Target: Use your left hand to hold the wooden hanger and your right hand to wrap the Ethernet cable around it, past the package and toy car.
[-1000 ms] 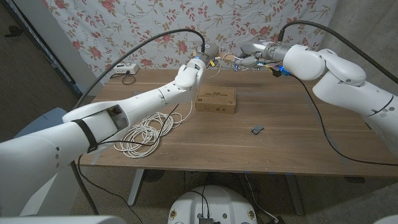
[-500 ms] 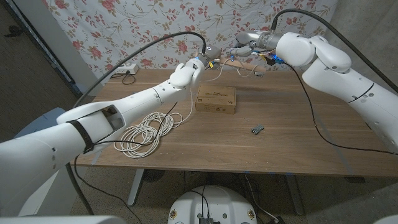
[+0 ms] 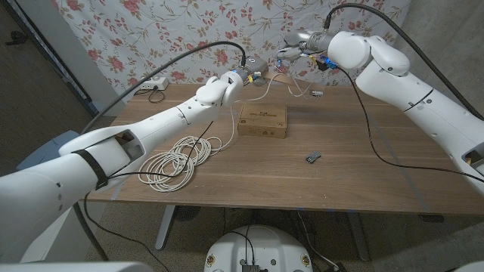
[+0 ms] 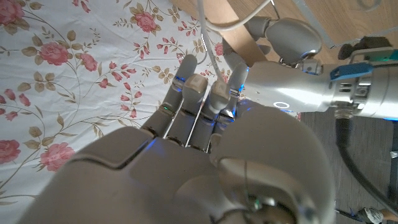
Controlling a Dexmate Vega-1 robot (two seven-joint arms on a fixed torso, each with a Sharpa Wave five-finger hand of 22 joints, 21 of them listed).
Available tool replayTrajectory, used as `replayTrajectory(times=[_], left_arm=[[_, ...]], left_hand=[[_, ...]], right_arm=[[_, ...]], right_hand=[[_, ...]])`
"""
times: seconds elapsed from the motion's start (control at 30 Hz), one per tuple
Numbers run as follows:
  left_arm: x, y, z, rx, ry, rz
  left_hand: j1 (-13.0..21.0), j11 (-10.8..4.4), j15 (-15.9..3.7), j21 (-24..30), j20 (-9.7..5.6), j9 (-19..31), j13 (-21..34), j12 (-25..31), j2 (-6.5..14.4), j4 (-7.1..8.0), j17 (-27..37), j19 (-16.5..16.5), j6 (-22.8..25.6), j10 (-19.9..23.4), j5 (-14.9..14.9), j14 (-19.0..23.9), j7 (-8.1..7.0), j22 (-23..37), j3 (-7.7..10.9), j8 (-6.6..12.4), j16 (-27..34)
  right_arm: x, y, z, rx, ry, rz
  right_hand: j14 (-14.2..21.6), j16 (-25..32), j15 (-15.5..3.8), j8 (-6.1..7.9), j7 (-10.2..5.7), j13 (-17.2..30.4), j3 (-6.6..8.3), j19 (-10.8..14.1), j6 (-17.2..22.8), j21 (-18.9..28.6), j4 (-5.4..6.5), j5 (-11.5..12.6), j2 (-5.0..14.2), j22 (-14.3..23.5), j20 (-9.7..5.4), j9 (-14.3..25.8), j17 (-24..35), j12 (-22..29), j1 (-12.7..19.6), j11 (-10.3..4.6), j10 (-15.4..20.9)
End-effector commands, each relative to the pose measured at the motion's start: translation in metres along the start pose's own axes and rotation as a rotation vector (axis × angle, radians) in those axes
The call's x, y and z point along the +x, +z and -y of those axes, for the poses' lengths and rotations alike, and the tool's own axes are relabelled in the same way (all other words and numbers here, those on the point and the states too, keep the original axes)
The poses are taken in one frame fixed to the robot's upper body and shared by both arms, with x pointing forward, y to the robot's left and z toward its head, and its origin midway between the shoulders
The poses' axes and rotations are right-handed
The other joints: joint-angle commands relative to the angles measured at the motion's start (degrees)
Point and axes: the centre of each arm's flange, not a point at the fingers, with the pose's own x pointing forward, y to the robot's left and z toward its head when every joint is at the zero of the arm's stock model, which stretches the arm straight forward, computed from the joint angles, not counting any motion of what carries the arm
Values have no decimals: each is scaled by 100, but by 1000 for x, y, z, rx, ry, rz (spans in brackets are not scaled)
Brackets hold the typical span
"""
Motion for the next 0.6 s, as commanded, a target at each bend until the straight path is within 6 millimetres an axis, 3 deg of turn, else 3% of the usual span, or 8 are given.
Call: replayTrajectory(times=[0.03,0.37,0.6], left_arm=[[-13,-16,1,-57,44,41],[-25,-21,1,-97,115,64],[-30,-18,0,-110,144,93]], left_hand=[[-87,-6,5,-33,15,-4,8,-12,24,1,1,-23,188,-7,57,-22,-194,37,74,38,91],[-128,-10,-6,-120,4,-8,-3,-19,8,-19,-8,-18,181,-25,77,-67,-207,21,105,38,157],[-148,3,-18,-175,-5,-6,-10,-22,-3,-37,-15,-15,193,-37,89,-82,-205,-1,121,48,205]], right_arm=[[29,-43,1,113,5,-112],[37,-96,-6,268,1,-213],[44,-110,-10,307,10,-246]], right_hand=[[57,24,-594,55,3,14,66,30,-13,-5,0,49,7,22,-484,60,30,68,-30,-354,-245],[50,28,-594,152,12,12,74,24,-10,15,-3,50,11,37,-462,183,29,179,-70,-335,-288],[47,29,-594,163,24,10,88,25,6,26,-13,50,16,41,-458,169,28,246,-79,-339,-300]])
